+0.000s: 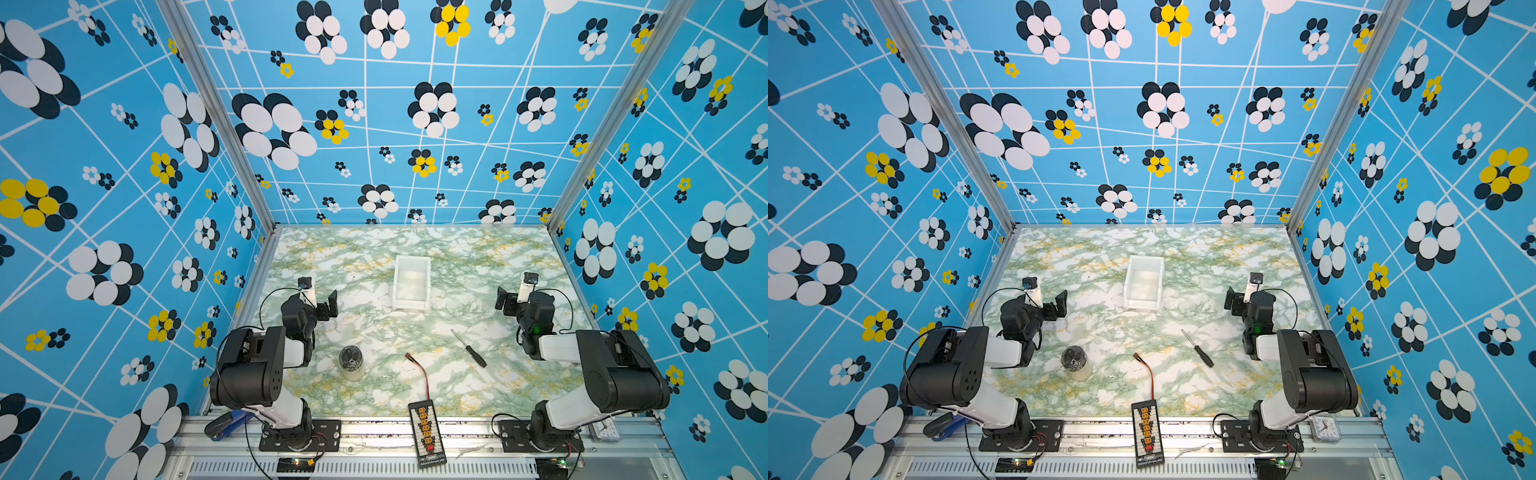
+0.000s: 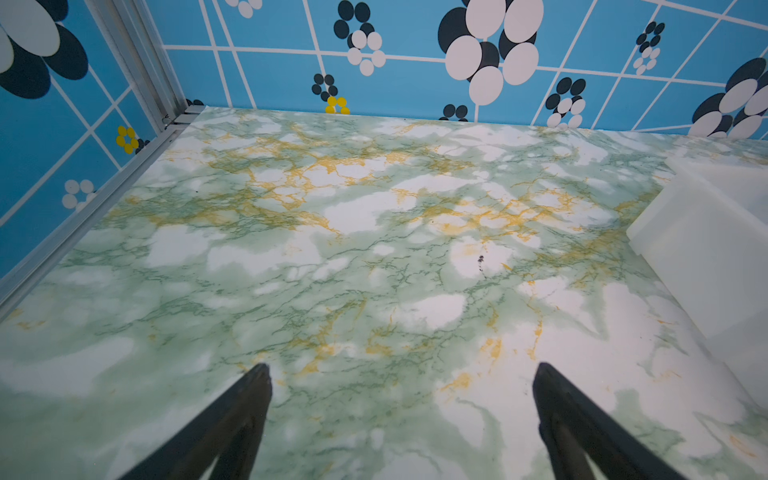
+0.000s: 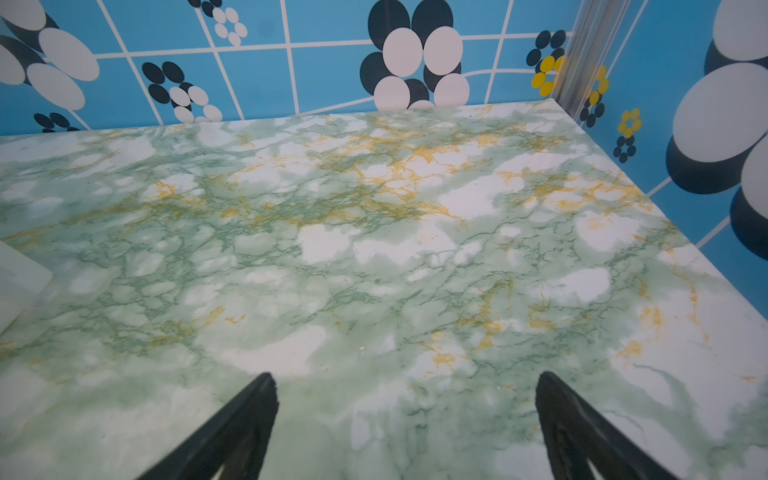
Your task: Put the screwdriver in the bin
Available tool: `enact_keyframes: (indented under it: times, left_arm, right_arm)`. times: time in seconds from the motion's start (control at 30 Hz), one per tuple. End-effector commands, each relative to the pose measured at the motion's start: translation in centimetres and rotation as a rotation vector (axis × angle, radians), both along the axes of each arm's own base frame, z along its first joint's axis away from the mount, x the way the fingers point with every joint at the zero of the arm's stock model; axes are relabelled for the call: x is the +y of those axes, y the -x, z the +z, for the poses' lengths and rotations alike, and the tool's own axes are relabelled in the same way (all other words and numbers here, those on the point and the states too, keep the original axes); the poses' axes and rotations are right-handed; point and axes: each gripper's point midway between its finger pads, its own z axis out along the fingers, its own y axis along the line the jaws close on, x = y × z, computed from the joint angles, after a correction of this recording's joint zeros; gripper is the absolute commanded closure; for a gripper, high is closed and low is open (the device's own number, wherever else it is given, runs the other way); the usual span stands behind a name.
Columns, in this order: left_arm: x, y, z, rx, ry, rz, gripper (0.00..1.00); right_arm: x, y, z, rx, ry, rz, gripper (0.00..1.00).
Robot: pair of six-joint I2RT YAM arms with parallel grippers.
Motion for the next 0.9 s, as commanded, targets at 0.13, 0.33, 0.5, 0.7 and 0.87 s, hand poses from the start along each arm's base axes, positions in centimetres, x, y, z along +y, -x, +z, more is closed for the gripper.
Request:
enact_keyframes:
  times: [0.13,0.33,0.5,0.7,0.87]
  left_arm:
    - [-2.0,-0.6,1.2,-0.023,-0.007,-0.126,0.01]
    - [-1.2,-0.6,1.1,-0.022,-0.009,-0.076,0.01]
    - [-0.6,-0.7,1.7,-0.026,-0.002,-0.046,0.01]
    - [0.0,-1.5,2.8,0.058,0.026,-0.021,0.01]
    - [-0.1,-2.5,3.4,0.267,0.04,-0.037,0.01]
  right_arm:
    - [-0.1,-0.5,0.7,-0.015,0.002,-0.002,0.01]
    - [-0.2,-0.5,0.6,-0.014,0.003,-0.004,0.01]
    - [-1.3,-0.5,1.1,-0.013,0.006,-0.073,0.01]
    - [-1.5,-1.8,3.7,0.151,0.001,-0.093,0.01]
    - [0.7,-1.6,7.4,0.272,-0.186,-0.054,0.01]
